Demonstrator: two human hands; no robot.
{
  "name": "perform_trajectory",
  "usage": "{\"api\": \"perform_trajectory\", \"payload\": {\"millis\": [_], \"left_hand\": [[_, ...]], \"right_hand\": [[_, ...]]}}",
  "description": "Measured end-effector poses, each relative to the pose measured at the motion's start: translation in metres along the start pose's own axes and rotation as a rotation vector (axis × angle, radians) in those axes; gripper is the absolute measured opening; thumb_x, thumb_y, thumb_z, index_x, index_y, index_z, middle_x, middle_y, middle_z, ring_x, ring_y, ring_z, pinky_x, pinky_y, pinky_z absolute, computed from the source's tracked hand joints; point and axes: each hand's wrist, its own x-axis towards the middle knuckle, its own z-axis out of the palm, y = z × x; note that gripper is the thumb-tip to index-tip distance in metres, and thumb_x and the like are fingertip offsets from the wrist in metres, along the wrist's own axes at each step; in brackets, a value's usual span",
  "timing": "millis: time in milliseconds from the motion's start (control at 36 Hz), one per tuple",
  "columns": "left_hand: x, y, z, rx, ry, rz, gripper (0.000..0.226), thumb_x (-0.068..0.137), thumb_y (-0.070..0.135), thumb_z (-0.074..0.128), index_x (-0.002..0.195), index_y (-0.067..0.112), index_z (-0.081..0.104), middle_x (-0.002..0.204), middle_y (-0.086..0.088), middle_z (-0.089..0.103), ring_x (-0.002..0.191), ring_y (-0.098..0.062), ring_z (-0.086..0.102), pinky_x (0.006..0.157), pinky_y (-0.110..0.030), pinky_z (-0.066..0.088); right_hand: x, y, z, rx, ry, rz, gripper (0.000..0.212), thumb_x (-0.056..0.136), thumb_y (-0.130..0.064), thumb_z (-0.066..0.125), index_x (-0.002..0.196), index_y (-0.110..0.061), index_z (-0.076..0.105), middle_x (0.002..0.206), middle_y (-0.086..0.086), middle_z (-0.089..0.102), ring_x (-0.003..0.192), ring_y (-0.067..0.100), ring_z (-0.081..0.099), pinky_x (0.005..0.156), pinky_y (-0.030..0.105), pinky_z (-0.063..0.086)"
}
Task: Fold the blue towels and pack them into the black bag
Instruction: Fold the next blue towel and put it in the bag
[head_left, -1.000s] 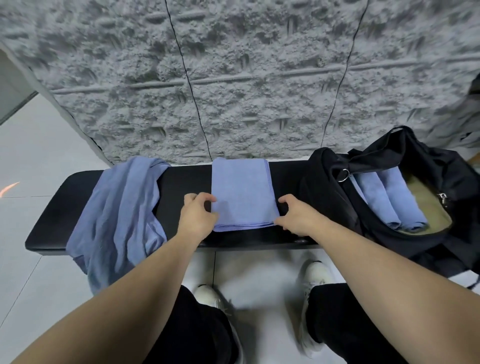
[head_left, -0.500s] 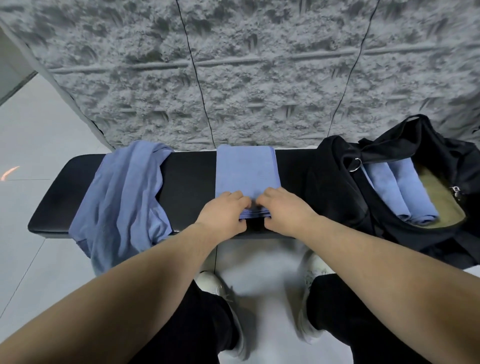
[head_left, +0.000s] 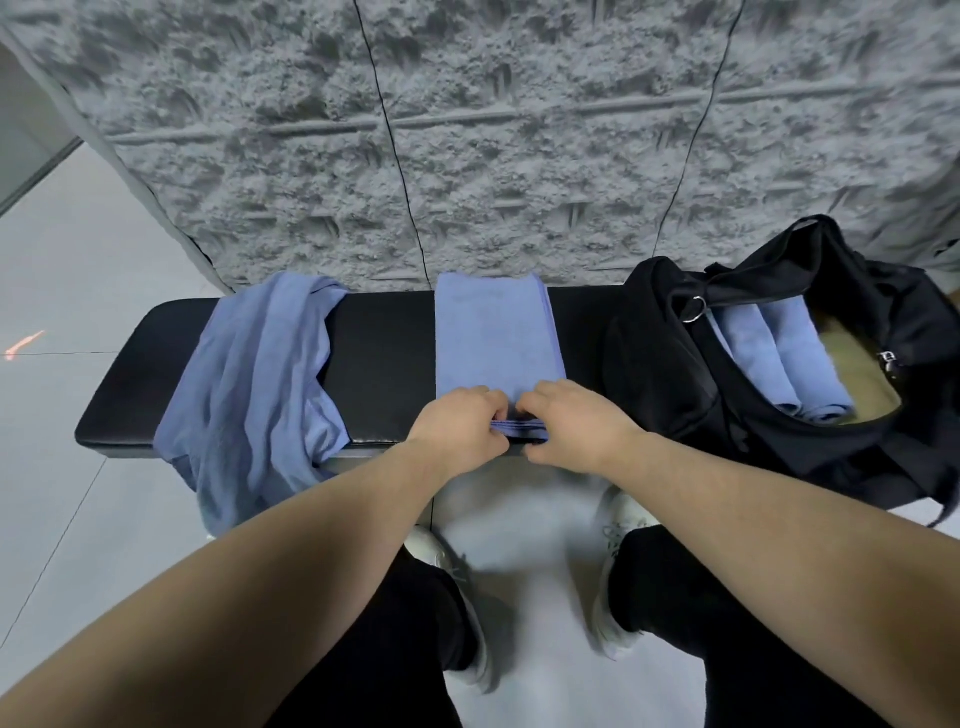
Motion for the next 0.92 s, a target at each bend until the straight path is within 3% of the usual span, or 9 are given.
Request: {"api": "perform_trajectory", "payload": {"millis": [167,306,444,583,667,778,917], "left_hand": [[-0.010,0.008,0.003,0.061,-0.027,0.028,0.008,0.084,0.024,0.052,0.091,0.023,0.049,0.092,0.006,0.049,0.087,-0.021,0.050,0.066,-0.032,0.039],[-0.015,0.011,0.007,0.187,-0.057,0.099,0.036,0.082,0.034,0.063,0.113,0.021,0.050,0.105,0.002,0.050,0.098,-0.021,0.049,0.067,-0.032,0.037],[-0.014,0.016,0.008,0.199,0.009,0.057,0.025,0.090,0.017,0.048,0.115,0.018,0.052,0.107,0.000,0.053,0.101,-0.023,0.052,0.066,-0.034,0.034],[-0.013,0.018,0.003,0.164,0.008,0.009,0.026,0.087,0.017,0.048,0.112,0.020,0.054,0.094,0.003,0.048,0.093,-0.023,0.052,0.066,-0.032,0.035],[-0.012,0.017,0.002,0.128,-0.002,-0.013,0.026,0.087,0.014,0.048,0.111,0.021,0.057,0.103,0.000,0.056,0.092,-0.024,0.052,0.068,-0.031,0.037],[-0.012,0.010,0.001,0.011,-0.034,-0.063,0.024,0.090,0.013,0.048,0.107,0.020,0.064,0.107,0.000,0.053,0.092,-0.023,0.052,0.070,-0.031,0.040],[-0.013,0.001,0.002,-0.069,-0.082,-0.092,0.038,0.090,0.003,0.044,0.111,0.020,0.071,0.112,-0.004,0.061,0.101,-0.028,0.059,0.084,-0.038,0.052]], "right_hand": [[-0.011,-0.007,0.004,-0.058,0.028,0.024,0.030,0.092,-0.013,0.046,0.119,-0.018,0.057,0.110,0.003,0.055,0.104,0.024,0.049,0.081,0.037,0.046],[-0.014,-0.011,0.002,-0.039,0.069,0.064,0.026,0.090,-0.016,0.046,0.112,-0.016,0.060,0.108,0.003,0.058,0.103,0.024,0.052,0.074,0.031,0.041],[-0.015,-0.010,0.007,-0.114,0.048,0.050,0.032,0.083,-0.031,0.057,0.114,-0.023,0.053,0.108,-0.004,0.052,0.102,0.020,0.049,0.070,0.031,0.037],[-0.011,-0.008,0.009,-0.083,0.085,0.054,0.025,0.091,-0.022,0.052,0.116,-0.020,0.055,0.109,0.000,0.054,0.104,0.023,0.049,0.070,0.032,0.035],[-0.009,-0.005,0.003,-0.005,0.060,0.068,0.024,0.090,-0.014,0.047,0.110,-0.017,0.061,0.105,0.003,0.057,0.100,0.024,0.052,0.073,0.033,0.041],[-0.009,0.003,-0.004,0.095,-0.022,0.037,0.029,0.089,-0.011,0.049,0.108,-0.018,0.070,0.108,0.003,0.057,0.097,0.024,0.055,0.082,0.035,0.045],[-0.011,0.009,-0.003,0.139,-0.070,0.040,0.034,0.095,-0.011,0.043,0.110,-0.020,0.072,0.111,0.003,0.054,0.102,0.025,0.053,0.090,0.040,0.045]]}}
